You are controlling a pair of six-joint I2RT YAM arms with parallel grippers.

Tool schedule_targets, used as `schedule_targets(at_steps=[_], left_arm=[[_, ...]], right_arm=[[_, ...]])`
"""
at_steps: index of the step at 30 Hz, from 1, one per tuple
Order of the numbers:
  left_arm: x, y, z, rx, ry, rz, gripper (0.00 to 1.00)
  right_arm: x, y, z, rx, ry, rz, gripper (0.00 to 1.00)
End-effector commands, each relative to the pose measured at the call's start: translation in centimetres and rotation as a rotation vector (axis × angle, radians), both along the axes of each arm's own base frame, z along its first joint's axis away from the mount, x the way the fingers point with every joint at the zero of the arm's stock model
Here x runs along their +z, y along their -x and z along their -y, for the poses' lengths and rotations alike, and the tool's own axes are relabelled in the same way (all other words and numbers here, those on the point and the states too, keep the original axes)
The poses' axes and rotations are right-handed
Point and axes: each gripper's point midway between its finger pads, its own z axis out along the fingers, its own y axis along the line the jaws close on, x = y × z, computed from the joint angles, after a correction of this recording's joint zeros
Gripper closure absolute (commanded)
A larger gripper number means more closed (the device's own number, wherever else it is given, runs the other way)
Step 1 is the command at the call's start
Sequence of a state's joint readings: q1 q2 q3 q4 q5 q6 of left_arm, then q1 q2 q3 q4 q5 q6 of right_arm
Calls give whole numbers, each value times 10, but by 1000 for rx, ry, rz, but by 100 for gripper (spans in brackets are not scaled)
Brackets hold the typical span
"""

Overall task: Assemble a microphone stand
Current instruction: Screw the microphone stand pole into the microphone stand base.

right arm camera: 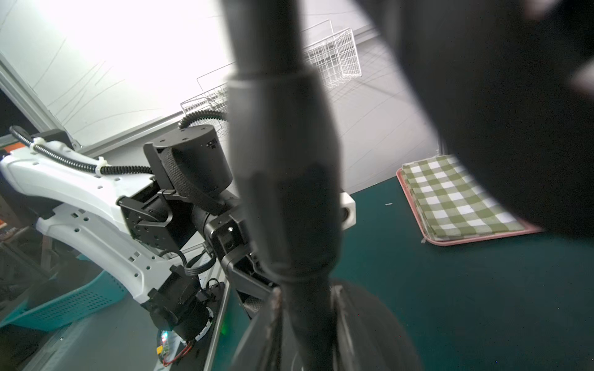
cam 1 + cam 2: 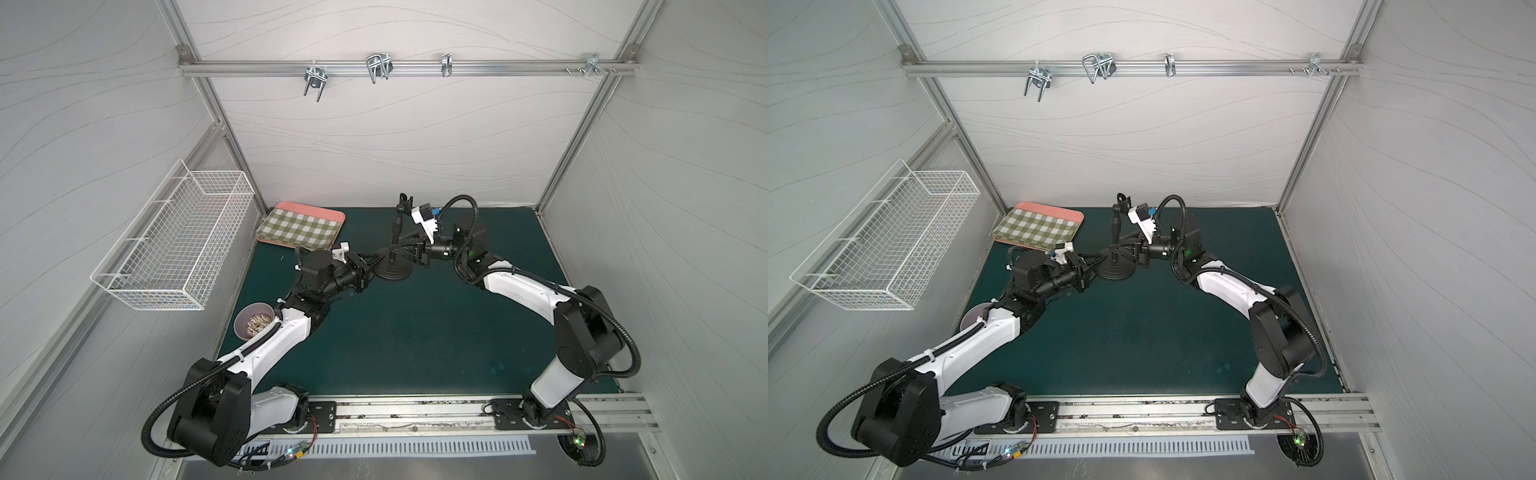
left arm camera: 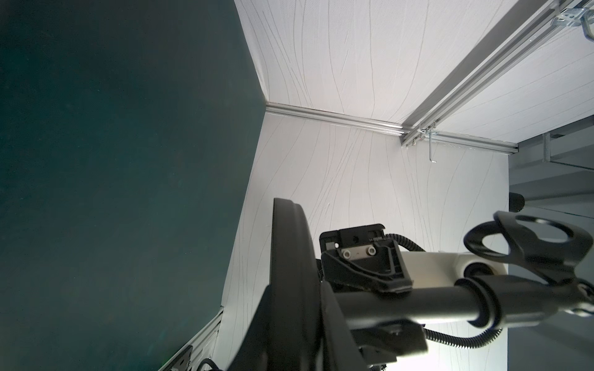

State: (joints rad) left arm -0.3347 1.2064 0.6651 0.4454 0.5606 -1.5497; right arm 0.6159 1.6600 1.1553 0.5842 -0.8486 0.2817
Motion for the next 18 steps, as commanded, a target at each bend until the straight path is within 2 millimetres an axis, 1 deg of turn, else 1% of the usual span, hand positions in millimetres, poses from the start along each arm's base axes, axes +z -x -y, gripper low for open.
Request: schedule_targets(at_steps=[1,3,5,8,14,18], left_arm=[[45,0,1,-15,75,134,100],[45,0,1,-13,76,135,100],[46,-1,1,-13,76,136,100],[46,-1,1,-10,76,136,100],[46,-3,1,-7,82,139,100],[45,-3,1,-9,81,139,100]], right_arm=[[8,2,-5,-82,-14,56,85],[10,4,-5,-166,-13,82,89],[11,5,-3,-253,-20,92,89],[14,15,-2,-362,-38,137,89],[2,27,-12,-610,52,145,90],[-3,35,-21,-677,76,172,87]])
